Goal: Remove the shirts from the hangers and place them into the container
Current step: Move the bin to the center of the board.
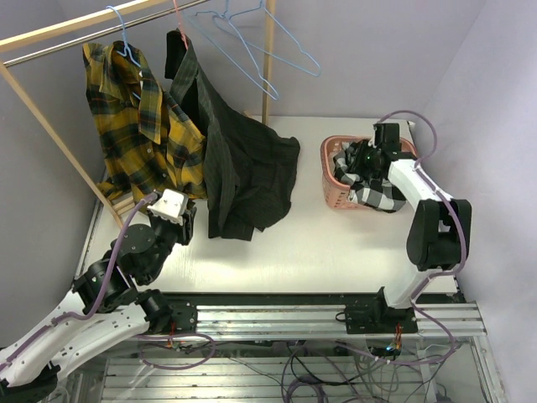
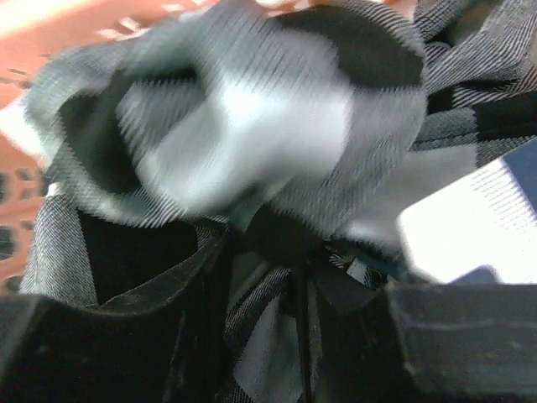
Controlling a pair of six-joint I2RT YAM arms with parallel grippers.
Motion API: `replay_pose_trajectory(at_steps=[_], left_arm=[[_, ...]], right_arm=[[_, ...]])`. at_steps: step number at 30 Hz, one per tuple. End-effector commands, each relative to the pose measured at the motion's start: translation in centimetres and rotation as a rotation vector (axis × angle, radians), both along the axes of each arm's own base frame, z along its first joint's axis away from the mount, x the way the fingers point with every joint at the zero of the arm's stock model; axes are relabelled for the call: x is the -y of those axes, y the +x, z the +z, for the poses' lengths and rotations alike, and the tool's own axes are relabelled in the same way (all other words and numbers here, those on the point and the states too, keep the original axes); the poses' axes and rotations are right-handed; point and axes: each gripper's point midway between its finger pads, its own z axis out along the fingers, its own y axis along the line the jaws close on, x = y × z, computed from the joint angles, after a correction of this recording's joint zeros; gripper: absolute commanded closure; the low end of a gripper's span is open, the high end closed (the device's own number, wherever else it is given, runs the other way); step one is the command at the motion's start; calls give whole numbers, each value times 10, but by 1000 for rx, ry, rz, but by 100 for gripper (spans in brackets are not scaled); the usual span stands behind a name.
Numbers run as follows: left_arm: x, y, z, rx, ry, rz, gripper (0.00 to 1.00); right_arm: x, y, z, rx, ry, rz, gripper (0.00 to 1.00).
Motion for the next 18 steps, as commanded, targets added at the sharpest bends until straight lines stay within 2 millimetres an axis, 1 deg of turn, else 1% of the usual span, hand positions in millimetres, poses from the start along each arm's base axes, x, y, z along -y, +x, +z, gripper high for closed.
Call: replay_pose_trajectory(at_steps=[1, 3, 5, 6, 8, 11, 14, 16, 17, 18], left_arm=[[2, 0, 6, 9, -27, -5, 53], [2, 0, 5, 5, -23, -4, 53], [3, 1, 4, 1, -18, -3, 53], [4, 1, 4, -2, -17, -3, 53], [4, 2, 2, -7, -11, -3, 53], [6, 3, 0, -14, -3, -7, 53], [9, 4, -2, -22, 6, -11, 53], [9, 4, -3, -27, 13, -10, 53], [10, 4, -4, -29, 14, -11, 53], [10, 5, -4, -30, 15, -10, 53]], right_arm=[[-1, -15, -64, -141, 6, 14, 65], [-1, -20, -87, -192, 4, 22, 65], [1, -24, -104, -223, -2, 19, 65], [1, -25, -108, -231, -2, 21, 65], [2, -22, -107, -229, -3, 21, 64], [7, -11, -89, -189, -15, 11, 62], [13, 2, -65, -153, -31, 0, 59], [19, 12, -40, -107, -56, -20, 56], [21, 19, -20, -64, -64, -32, 55], [23, 21, -5, -34, -71, -43, 55]])
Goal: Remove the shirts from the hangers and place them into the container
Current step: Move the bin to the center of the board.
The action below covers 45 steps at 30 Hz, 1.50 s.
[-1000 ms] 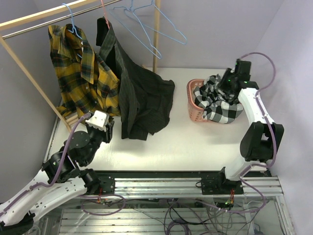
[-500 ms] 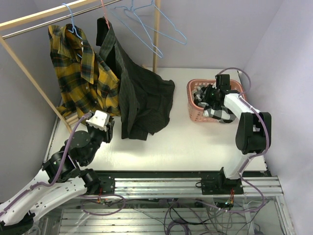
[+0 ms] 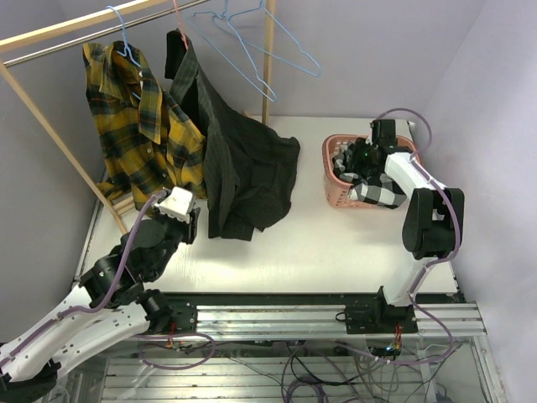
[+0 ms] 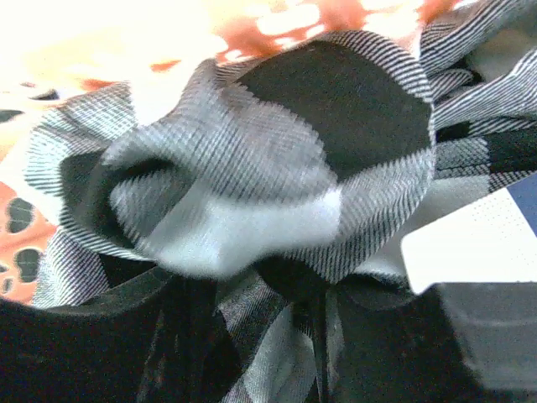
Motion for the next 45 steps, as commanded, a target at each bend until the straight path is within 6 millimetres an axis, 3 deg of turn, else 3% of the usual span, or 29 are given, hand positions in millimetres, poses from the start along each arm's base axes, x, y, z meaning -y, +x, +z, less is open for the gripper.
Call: replay_pose_trajectory(at_steps=[1, 4, 7, 11, 14, 15, 20, 25, 29, 36, 45], left_arm=[[4, 0, 5, 2, -23, -8, 53], [3, 1, 5, 0, -21, -4, 53], [4, 1, 4, -4, -17, -7, 53], [6, 1, 3, -7, -13, -13, 53], [7, 1, 4, -7, -14, -17, 53], [7, 1, 3, -8, -14, -20, 54], [8, -1, 5, -2, -25, -31, 53], [12, 0, 3, -10, -18, -43, 54], [15, 0, 1, -19, -12, -56, 54], [11, 0, 2, -19, -16, -36, 54], [11, 2, 0, -26, -5, -26, 54]], right_arm=[[23, 14, 59, 100, -74, -64, 54], [29, 17, 121, 244, -80, -99, 53], [34, 7, 175, 361, -92, -133, 50], [40, -27, 212, 436, -95, -173, 47], [35, -66, 211, 447, -60, -169, 45], [34, -77, 198, 417, -55, -169, 44], [24, -143, 174, 394, 10, -153, 41], [1, -183, 134, 345, 96, -52, 35], [-19, -192, 107, 326, 189, 13, 33], [-23, -190, 69, 290, 226, -7, 29], [-23, -180, 48, 293, 213, -39, 23]])
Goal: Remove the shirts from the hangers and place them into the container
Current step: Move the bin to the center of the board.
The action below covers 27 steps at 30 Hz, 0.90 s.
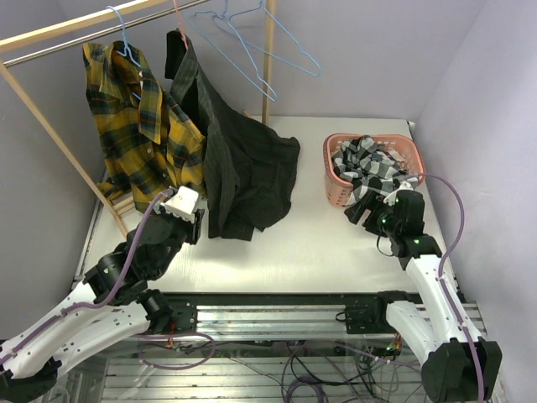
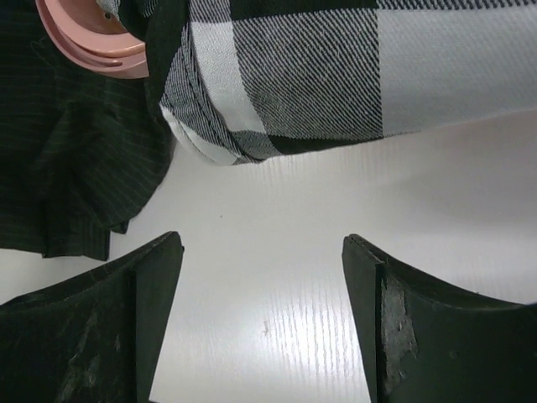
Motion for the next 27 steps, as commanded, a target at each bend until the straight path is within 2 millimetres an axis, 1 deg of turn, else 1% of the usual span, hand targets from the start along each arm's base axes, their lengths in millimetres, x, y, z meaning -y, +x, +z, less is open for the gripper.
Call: replay_pose_trajectory(at_steps=[1, 9, 11, 15, 18, 21, 25, 27], left_arm=[[1, 1, 8, 3, -17, 6, 54], [0, 1, 7, -1, -11, 11, 55], [0, 1, 6, 0, -10, 15, 55], [-1, 2, 6, 0, -8, 20, 55], [-1, 2, 5, -2, -6, 20, 54], [-1, 3, 5, -4, -3, 23, 54], [-1, 3, 4, -4, -2, 24, 55], [-1, 3, 5, -3, -2, 27, 55]], right_arm=[[1, 14, -2, 45, -21, -34, 23], [8, 29, -19, 87, -134, -150, 24], [6, 35, -19, 126, -127, -166, 25], [13, 44, -25, 152, -118, -242, 27], [14, 52, -18, 216, -102, -270, 27], [14, 61, -6, 288, -91, -277, 27], [10, 71, -1, 298, -102, -251, 27], [9, 74, 2, 296, -109, -246, 31]])
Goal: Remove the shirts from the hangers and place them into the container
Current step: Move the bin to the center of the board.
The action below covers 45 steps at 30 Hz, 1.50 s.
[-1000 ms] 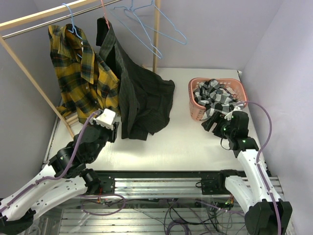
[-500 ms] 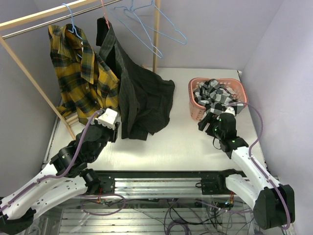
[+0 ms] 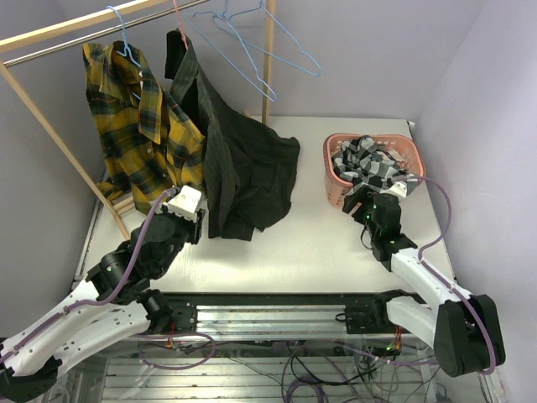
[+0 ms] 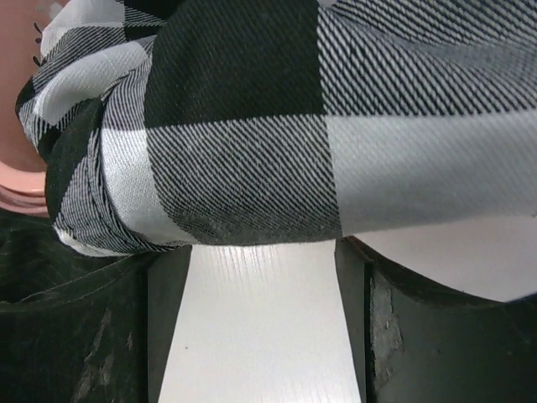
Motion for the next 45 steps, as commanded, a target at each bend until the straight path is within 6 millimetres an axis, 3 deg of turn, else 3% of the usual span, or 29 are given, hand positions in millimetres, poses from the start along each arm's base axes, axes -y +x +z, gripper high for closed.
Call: replay_pose_trajectory(at_steps=[1, 6, 14, 20, 21, 23, 25, 27, 31, 35, 42, 45], left_arm=[[-2, 1, 10, 15, -21, 17, 55], [-2, 1, 10, 15, -18, 20, 55], [0, 2, 9, 13, -11, 12, 55], [0, 2, 9, 10, -12, 13, 55], [0, 2, 8, 10, -13, 12, 55], [-1, 1, 9, 11, -16, 14, 55], [-2, 1, 10, 12, -21, 18, 55], [-4, 0, 11, 18, -25, 22, 55], [-2, 0, 12, 23, -30, 12, 54], [3, 0, 9, 8, -22, -5, 55], [0, -1, 12, 19, -35, -2, 55], [-2, -1, 13, 25, -41, 7, 55]], right_arm=[[-1, 19, 29, 89, -12, -8, 35], [6, 15, 45, 75, -31, -41, 68], [27, 2, 80, 83, -110, -109, 97], [39, 7, 102, 85, -184, -146, 100], [41, 8, 103, 60, -191, -160, 90], [50, 1, 96, -31, -214, -200, 51], [62, -7, 97, -66, -216, -239, 34], [82, -19, 96, -64, -184, -272, 27], [91, -33, 94, -11, -119, -255, 22], [99, -32, 67, -66, 2, -251, 20], [91, -19, 44, -10, 137, -195, 27], [89, -16, 47, 31, 152, -185, 33]])
